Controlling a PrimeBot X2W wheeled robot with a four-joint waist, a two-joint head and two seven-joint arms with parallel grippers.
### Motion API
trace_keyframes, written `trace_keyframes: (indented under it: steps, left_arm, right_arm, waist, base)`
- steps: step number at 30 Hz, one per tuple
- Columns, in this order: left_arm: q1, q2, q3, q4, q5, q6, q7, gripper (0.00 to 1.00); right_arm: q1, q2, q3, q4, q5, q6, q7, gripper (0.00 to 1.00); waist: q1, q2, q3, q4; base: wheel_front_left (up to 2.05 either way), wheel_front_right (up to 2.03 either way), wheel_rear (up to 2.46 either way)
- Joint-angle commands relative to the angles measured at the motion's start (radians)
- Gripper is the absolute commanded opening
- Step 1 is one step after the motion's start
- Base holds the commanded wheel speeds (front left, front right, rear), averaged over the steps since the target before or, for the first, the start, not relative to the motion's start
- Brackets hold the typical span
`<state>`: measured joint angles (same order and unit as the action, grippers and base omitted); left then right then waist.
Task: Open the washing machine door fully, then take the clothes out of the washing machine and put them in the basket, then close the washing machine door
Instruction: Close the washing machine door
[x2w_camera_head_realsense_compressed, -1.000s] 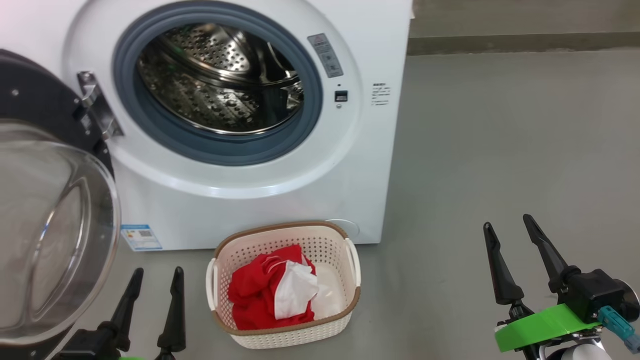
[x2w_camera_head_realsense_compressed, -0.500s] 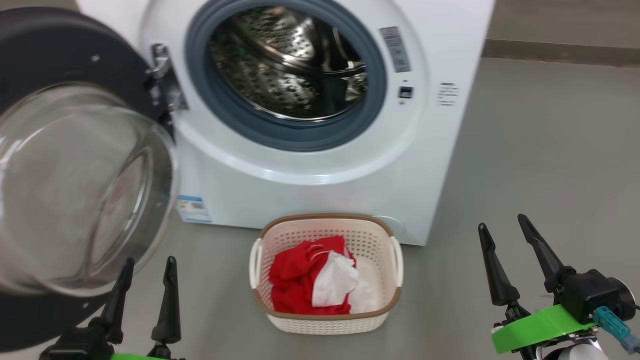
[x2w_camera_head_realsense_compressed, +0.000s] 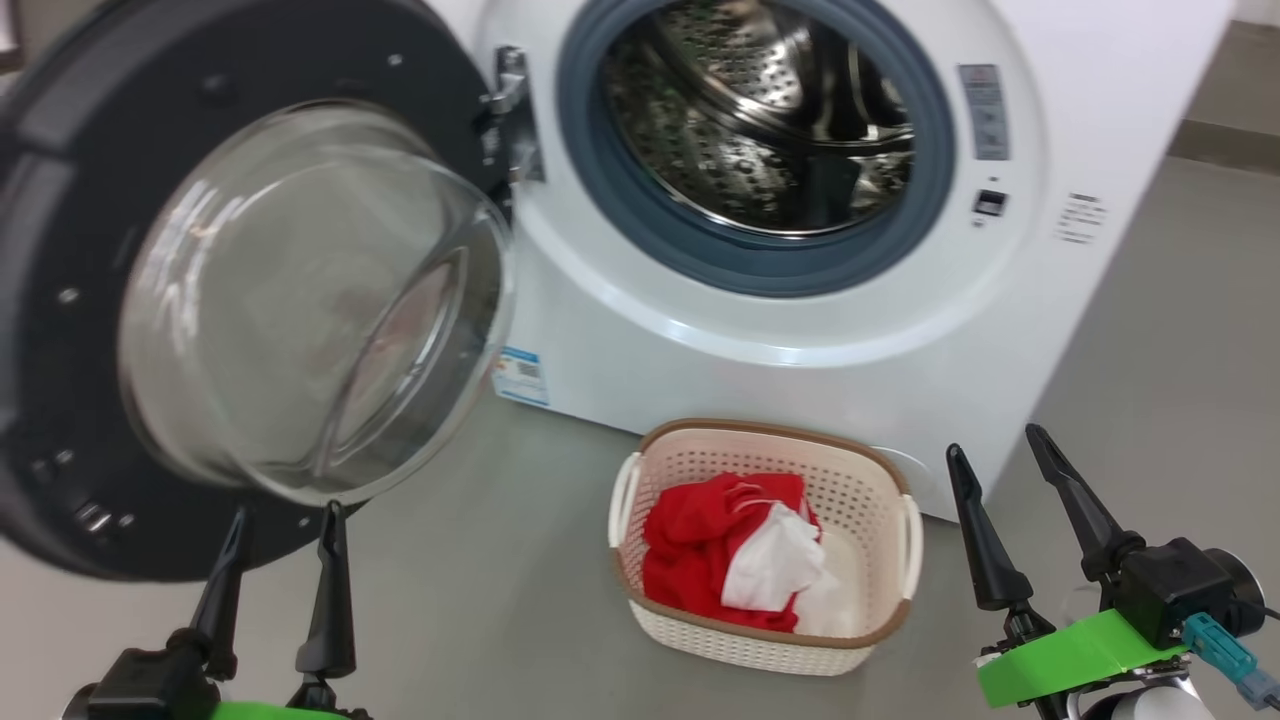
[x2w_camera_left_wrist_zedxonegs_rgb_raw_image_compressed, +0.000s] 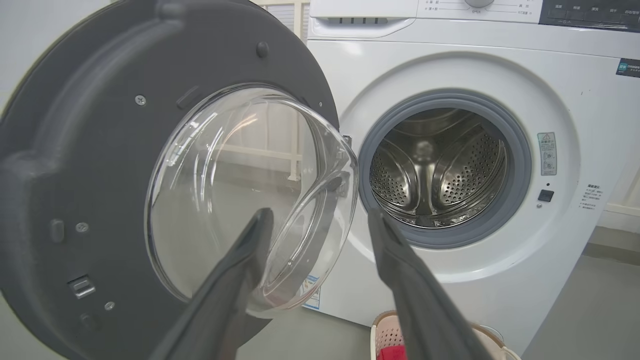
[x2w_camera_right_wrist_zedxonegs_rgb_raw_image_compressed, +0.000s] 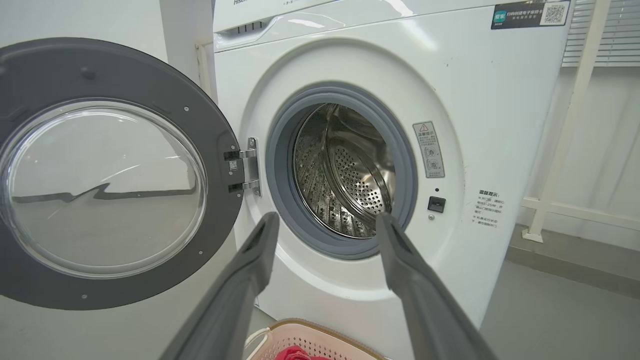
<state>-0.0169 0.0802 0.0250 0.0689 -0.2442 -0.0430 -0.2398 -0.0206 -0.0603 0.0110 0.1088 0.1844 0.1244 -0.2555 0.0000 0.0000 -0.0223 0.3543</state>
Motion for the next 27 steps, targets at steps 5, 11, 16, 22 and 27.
trace_keyframes:
  steps: [5, 11, 16, 22, 27]
  left_arm:
    - [-0.009, 0.022, 0.028, -0.041, 0.014, 0.015, 0.007, 1.0]
    - [-0.005, 0.024, 0.029, -0.047, 0.01, 0.027, 0.009, 1.0]
    - [-0.002, 0.027, 0.025, -0.046, 0.01, 0.031, 0.007, 1.0]
    - [0.002, 0.029, 0.029, -0.049, 0.004, 0.039, 0.006, 1.0]
    - [0.003, 0.029, 0.026, -0.048, 0.002, 0.044, 0.004, 1.0]
  right_arm:
    - [-0.021, -0.01, 0.03, -0.037, 0.0, 0.006, -0.006, 1.0]
    - [-0.018, -0.006, 0.035, -0.041, -0.001, 0.006, -0.006, 1.0]
    - [-0.02, -0.006, 0.038, -0.042, -0.002, 0.006, -0.006, 1.0]
    - [-0.029, -0.006, 0.052, -0.036, -0.002, 0.006, -0.006, 1.0]
    - [-0.033, -0.009, 0.063, -0.027, 0.004, 0.006, -0.006, 1.0]
  waist:
    - [0.0, 0.0, -0.002, 0.088]
    - [0.0, 0.0, -0.01, 0.128]
    - [0.0, 0.0, -0.012, 0.143]
    - [0.0, 0.0, -0.011, 0.144]
    - [0.0, 0.0, -0.013, 0.143]
  base:
    - [0.0, 0.0, 0.0]
    - [0.0, 0.0, 0.0]
    - [0.0, 0.0, 0.0]
    - [0.0, 0.0, 0.0]
    - [0.0, 0.0, 0.0]
